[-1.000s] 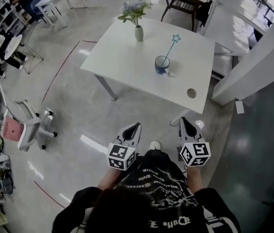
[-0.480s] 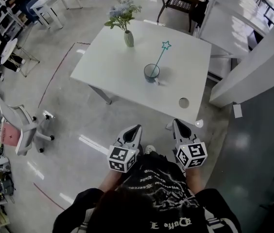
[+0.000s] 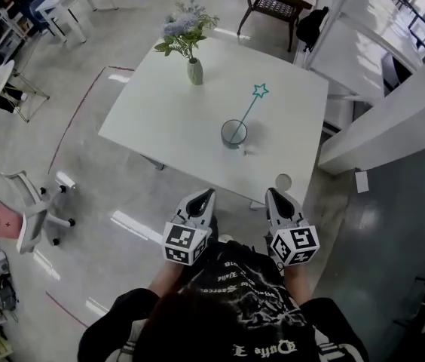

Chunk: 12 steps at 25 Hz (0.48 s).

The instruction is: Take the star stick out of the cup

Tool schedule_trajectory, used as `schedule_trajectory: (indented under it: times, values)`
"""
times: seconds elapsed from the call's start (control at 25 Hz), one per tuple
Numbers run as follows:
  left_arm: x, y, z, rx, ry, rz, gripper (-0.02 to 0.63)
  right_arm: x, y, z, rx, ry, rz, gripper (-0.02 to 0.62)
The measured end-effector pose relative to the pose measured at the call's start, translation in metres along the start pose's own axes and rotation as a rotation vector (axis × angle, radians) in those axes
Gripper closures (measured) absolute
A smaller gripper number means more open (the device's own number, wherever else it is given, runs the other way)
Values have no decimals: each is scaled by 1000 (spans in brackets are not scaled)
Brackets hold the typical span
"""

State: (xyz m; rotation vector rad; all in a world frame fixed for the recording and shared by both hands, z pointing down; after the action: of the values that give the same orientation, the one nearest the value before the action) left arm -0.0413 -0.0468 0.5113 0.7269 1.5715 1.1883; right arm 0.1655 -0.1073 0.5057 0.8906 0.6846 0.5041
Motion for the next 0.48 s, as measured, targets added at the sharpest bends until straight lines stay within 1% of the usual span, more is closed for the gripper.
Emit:
schedule_trajectory:
  times: [0.16, 0.48]
  values:
    - [-31, -22, -39, -2, 23, 25, 586, -39, -23, 1, -7, 22, 12, 586]
    - [-81, -44, -101, -26, 98, 19, 586, -105, -55, -5, -5, 68, 31, 586]
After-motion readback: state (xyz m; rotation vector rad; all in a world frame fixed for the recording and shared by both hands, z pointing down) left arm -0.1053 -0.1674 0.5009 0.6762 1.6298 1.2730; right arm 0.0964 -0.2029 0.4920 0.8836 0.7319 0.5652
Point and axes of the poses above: the fingertips, and each gripper's own axes: x backward along the fingers, z to its right, y out of its underside, the point moved 7 cm from there along x, backward along the fingers, and after that the axes turned 12 degrees about -x, right-handed, at the moved point
